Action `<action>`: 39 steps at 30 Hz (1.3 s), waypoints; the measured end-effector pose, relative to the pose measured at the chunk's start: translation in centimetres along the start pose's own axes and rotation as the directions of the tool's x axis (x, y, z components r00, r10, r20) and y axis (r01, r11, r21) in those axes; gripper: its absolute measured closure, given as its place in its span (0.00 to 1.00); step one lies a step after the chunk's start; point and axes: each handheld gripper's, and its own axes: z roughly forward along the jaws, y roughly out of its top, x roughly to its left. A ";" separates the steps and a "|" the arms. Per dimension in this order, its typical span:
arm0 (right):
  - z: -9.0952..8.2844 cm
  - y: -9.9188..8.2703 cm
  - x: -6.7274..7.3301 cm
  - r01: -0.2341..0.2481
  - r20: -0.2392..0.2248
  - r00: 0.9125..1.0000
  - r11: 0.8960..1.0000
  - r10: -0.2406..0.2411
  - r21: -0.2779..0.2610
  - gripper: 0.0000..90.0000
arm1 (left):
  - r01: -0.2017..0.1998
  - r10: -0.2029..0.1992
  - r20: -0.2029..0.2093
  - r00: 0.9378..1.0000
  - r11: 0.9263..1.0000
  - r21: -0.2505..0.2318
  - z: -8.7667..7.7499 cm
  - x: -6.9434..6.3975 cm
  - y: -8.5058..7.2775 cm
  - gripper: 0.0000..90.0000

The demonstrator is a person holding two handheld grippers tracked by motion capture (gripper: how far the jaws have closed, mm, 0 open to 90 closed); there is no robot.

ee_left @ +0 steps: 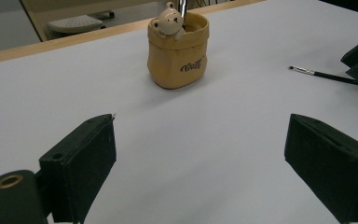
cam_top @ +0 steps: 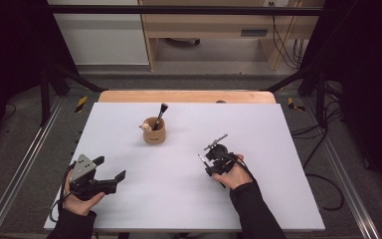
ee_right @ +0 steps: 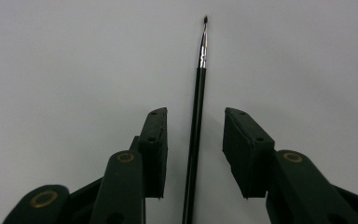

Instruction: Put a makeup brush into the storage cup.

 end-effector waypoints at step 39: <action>0.8 0.0 0.0 0.025 0.000 1.000 0.994 -0.025 0.107 0.95 | -0.007 0.007 0.001 1.000 1.000 0.011 0.1 0.0 0.0 0.09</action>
